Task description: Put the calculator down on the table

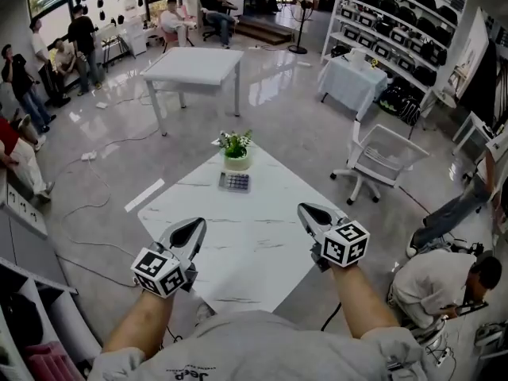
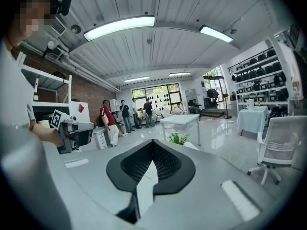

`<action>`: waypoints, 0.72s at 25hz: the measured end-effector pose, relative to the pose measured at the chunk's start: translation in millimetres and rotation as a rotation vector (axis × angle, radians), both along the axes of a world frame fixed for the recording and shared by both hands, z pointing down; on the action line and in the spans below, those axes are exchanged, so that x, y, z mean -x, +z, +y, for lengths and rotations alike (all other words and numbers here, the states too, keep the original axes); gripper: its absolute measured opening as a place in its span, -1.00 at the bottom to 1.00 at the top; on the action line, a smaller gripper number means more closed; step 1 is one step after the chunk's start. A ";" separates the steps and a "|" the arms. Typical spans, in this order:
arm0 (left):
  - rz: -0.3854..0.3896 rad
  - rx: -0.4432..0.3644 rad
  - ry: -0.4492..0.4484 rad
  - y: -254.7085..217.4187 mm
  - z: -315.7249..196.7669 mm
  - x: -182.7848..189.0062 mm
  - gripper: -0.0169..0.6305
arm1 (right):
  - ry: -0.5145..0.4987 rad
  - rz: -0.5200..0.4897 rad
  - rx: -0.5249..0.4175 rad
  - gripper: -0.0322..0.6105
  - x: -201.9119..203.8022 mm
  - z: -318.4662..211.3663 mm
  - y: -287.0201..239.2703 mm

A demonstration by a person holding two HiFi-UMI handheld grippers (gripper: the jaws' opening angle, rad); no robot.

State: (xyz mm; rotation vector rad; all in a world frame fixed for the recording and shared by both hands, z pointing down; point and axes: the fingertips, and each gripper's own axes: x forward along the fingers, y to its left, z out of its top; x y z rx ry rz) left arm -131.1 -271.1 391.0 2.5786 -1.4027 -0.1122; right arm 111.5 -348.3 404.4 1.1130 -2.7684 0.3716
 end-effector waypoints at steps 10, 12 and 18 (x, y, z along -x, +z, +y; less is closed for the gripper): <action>-0.045 -0.078 0.054 -28.4 52.5 8.3 -0.76 | -0.017 -0.045 -0.011 -0.89 14.6 64.5 -18.4; -0.021 -0.063 0.052 -24.9 53.2 15.1 -0.76 | -0.017 -0.036 -0.008 -0.89 15.9 72.1 -17.0; 0.022 -0.047 0.034 -21.4 50.1 34.8 -0.76 | 0.008 -0.022 0.005 -0.89 16.4 77.8 -14.7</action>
